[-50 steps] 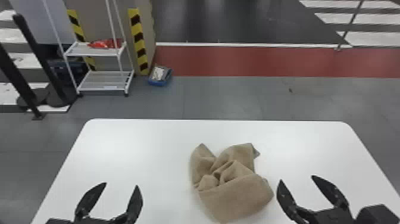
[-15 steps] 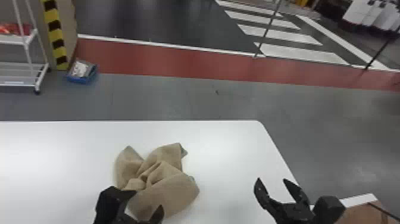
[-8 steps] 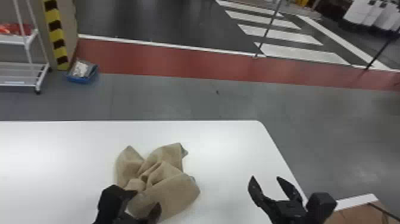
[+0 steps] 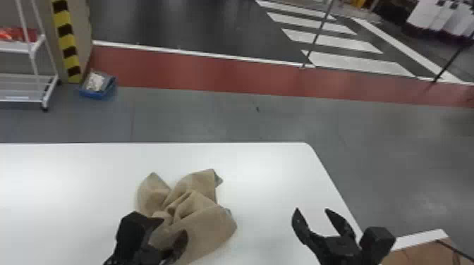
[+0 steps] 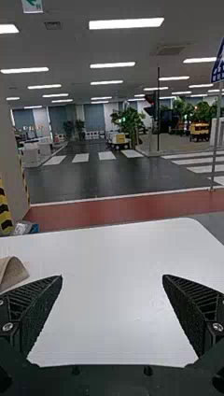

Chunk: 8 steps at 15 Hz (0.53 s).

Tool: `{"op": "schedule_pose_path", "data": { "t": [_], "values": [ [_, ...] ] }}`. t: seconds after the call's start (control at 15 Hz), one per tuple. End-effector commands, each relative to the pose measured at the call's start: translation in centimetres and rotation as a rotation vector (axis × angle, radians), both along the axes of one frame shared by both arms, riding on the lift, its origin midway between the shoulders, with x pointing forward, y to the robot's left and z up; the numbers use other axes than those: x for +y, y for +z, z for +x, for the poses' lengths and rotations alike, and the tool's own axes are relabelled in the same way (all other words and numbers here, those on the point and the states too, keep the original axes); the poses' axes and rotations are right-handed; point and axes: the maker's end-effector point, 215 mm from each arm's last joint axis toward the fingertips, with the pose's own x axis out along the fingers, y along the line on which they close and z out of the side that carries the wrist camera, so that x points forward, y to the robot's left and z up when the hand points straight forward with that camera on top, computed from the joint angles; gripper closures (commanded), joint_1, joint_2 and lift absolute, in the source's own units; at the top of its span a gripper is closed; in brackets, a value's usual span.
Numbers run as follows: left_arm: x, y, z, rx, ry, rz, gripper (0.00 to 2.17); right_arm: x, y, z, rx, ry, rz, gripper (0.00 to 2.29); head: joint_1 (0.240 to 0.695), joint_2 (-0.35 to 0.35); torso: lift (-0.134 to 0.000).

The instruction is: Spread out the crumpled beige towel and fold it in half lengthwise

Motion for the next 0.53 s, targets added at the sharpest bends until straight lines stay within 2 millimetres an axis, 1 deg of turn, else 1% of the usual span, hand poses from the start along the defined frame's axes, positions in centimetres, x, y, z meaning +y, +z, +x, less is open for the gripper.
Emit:
{"op": "schedule_pose_path", "data": {
  "t": [0.0,0.07,0.13,0.27,0.33,0.4,0.47],
  "values": [
    [-0.2,0.2,-0.3,0.000,-0.019,-0.006,1.38,0.0,-0.2,-0.1,0.004,-0.002,0.002,0.09,0.695,-0.350,0.000],
    [-0.2,0.1,-0.5,0.008,-0.024,-0.007,1.43,-0.1,-0.3,-0.1,0.005,-0.004,0.002,0.09,0.695,-0.350,0.000],
    [-0.3,0.2,-0.7,0.007,-0.027,-0.010,1.43,-0.1,-0.3,-0.1,0.005,-0.004,0.002,0.09,0.695,-0.350,0.000],
    [0.2,1.0,-0.9,-0.010,-0.023,-0.007,1.44,-0.1,-0.4,-0.1,0.006,-0.004,0.003,0.09,0.695,-0.350,0.000],
    [0.2,1.5,-1.0,-0.018,-0.025,-0.007,1.76,-0.1,-0.4,-0.1,0.006,-0.004,0.003,0.09,0.695,-0.350,0.000],
    [0.4,2.4,-0.9,-0.030,-0.019,-0.010,2.12,-0.2,-0.4,-0.2,0.008,-0.005,0.003,0.09,0.695,-0.350,0.000],
    [0.8,2.5,-1.1,-0.021,-0.014,0.000,2.14,-0.2,-0.4,-0.2,0.008,-0.005,0.003,0.09,0.695,-0.350,0.000]
  ]
}}
